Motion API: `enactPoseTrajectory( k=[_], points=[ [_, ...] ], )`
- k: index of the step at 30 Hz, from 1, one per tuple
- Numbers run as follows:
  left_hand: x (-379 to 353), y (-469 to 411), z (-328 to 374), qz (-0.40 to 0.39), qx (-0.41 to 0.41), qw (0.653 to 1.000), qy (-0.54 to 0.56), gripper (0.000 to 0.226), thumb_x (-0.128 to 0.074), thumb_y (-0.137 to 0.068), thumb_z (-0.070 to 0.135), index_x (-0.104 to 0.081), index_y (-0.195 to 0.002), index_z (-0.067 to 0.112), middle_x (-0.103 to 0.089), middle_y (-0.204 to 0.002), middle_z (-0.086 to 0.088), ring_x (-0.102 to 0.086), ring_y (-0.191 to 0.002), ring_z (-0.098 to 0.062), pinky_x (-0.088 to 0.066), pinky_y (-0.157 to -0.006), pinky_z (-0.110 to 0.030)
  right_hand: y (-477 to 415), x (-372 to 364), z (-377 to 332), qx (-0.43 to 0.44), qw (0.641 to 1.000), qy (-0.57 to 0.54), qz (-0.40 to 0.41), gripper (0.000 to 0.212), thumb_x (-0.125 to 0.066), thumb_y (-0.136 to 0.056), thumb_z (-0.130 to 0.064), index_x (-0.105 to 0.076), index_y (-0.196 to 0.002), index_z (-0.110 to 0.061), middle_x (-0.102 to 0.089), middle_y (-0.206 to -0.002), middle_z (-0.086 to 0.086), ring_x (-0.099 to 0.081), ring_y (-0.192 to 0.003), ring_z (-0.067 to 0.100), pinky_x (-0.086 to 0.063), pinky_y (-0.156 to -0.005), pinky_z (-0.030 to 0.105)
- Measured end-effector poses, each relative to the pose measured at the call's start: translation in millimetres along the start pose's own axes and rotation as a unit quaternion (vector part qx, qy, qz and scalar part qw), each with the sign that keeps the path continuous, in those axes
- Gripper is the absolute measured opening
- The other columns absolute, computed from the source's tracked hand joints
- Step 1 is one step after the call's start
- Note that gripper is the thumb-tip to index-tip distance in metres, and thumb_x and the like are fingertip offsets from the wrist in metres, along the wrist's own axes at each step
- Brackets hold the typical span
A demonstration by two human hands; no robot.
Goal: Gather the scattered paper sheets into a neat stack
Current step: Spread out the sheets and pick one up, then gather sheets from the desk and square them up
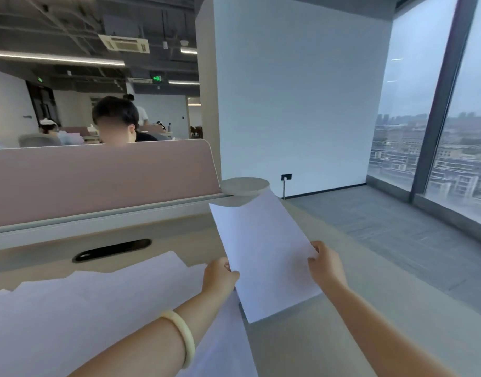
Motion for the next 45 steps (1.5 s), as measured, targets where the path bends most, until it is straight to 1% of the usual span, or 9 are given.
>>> enactPoseTrajectory(
  k=[5, 7, 10, 15, 17, 20, 23, 35, 45],
  points=[
    [-55.7, -30.0, 15.9, -0.026, 0.007, 0.998, -0.053, 0.046, -0.059, -0.079, 0.006, -0.048, -0.123, 0.014, -0.064, -0.101, -0.009, -0.065, -0.093, -0.029, -0.054, -0.073, -0.034, -43.7, 14.0, 39.4, -0.017, 0.995, 0.094, 0.003, 0.044, -0.041, -0.090, 0.005, -0.052, -0.130, -0.007, -0.048, -0.135, 0.012, -0.051, -0.121, 0.031, -0.043, -0.095, 0.034],
    [-69.4, -40.3, 20.6, -0.026, 0.009, 0.995, -0.096, 0.059, -0.058, -0.079, 0.010, -0.038, -0.133, 0.022, -0.064, -0.098, -0.004, -0.064, -0.091, -0.025, -0.052, -0.073, -0.032, -58.5, 15.7, 48.1, -0.018, 0.993, 0.115, 0.002, 0.043, -0.041, -0.090, 0.006, -0.052, -0.130, -0.006, -0.047, -0.136, 0.013, -0.050, -0.122, 0.031, -0.042, -0.097, 0.034],
    [-84.1, -55.1, 18.7, -0.044, 0.006, 0.987, -0.155, 0.075, -0.056, -0.084, 0.017, -0.018, -0.148, 0.029, -0.061, -0.117, -0.007, -0.062, -0.098, -0.024, -0.049, -0.079, -0.030, -73.5, 12.7, 55.8, -0.021, 0.989, 0.146, -0.001, 0.043, -0.040, -0.089, 0.006, -0.052, -0.128, -0.007, -0.048, -0.133, 0.012, -0.052, -0.119, 0.032, -0.043, -0.095, 0.034],
    [-104.0, -69.0, 13.2, -0.085, -0.019, 0.964, -0.249, 0.066, -0.052, -0.090, 0.017, -0.022, -0.149, 0.019, -0.055, -0.126, -0.007, -0.055, -0.116, -0.025, -0.047, -0.097, -0.034, -86.5, -1.2, 68.6, -0.014, 0.980, 0.200, -0.013, 0.044, -0.039, -0.088, 0.005, -0.051, -0.128, -0.009, -0.050, -0.130, 0.011, -0.054, -0.116, 0.032, -0.044, -0.095, 0.034],
    [-107.8, -69.7, 11.9, -0.093, -0.042, 0.939, -0.328, 0.055, -0.049, -0.092, 0.022, -0.032, -0.144, 0.016, -0.048, -0.137, -0.006, -0.047, -0.126, -0.025, -0.043, -0.101, -0.033, -85.6, -6.1, 72.3, -0.007, 0.969, 0.245, -0.014, 0.045, -0.039, -0.090, 0.001, -0.047, -0.132, -0.011, -0.050, -0.132, 0.009, -0.048, -0.121, 0.029, -0.040, -0.098, 0.034],
    [-104.0, -70.1, 12.3, -0.064, -0.070, 0.908, -0.408, 0.045, -0.048, -0.091, 0.033, -0.046, -0.133, 0.017, -0.049, -0.133, -0.006, -0.042, -0.126, -0.027, -0.040, -0.100, -0.033, -82.8, -6.7, 72.4, 0.009, 0.957, 0.291, 0.015, 0.051, -0.038, -0.090, -0.003, -0.040, -0.138, -0.019, -0.040, -0.145, 0.003, -0.034, -0.132, 0.025, -0.030, -0.105, 0.035],
    [-101.6, -69.5, 11.8, -0.051, -0.076, 0.908, -0.408, 0.047, -0.049, -0.091, 0.039, -0.045, -0.133, 0.019, -0.047, -0.132, -0.007, -0.041, -0.126, -0.027, -0.038, -0.099, -0.033, -80.4, -5.9, 70.1, 0.018, 0.953, 0.300, 0.032, 0.054, -0.039, -0.091, -0.005, -0.035, -0.142, -0.023, -0.027, -0.154, 0.000, -0.024, -0.140, 0.023, -0.021, -0.112, 0.037],
    [-45.4, -43.2, 40.7, 0.011, -0.126, 0.935, -0.331, 0.066, -0.049, -0.091, 0.045, -0.021, -0.148, 0.030, -0.035, -0.143, -0.011, -0.034, -0.129, -0.029, -0.032, -0.103, -0.035, -45.4, -5.7, 2.7, 0.083, 0.975, 0.206, 0.033, 0.051, -0.046, -0.097, -0.022, -0.033, -0.145, -0.024, -0.027, -0.154, -0.004, -0.021, -0.143, 0.020, -0.019, -0.115, 0.038],
    [96.4, 25.0, 37.8, 0.110, -0.173, 0.945, -0.254, 0.068, -0.054, -0.090, 0.045, -0.021, -0.148, 0.032, -0.043, -0.134, -0.006, -0.037, -0.126, -0.024, -0.036, -0.102, -0.033, 49.5, -32.6, -113.5, 0.223, 0.971, 0.080, -0.026, 0.043, -0.053, -0.095, -0.025, -0.047, -0.137, -0.022, -0.042, -0.145, -0.006, -0.034, -0.135, 0.018, -0.030, -0.111, 0.034]
  ],
)
Point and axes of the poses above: each hand's wrist, its own y-axis away from the middle knuckle, its own x-axis out of the back of the hand, z = x × y, the point moved 7 cm from there along -y, towards the middle knuckle
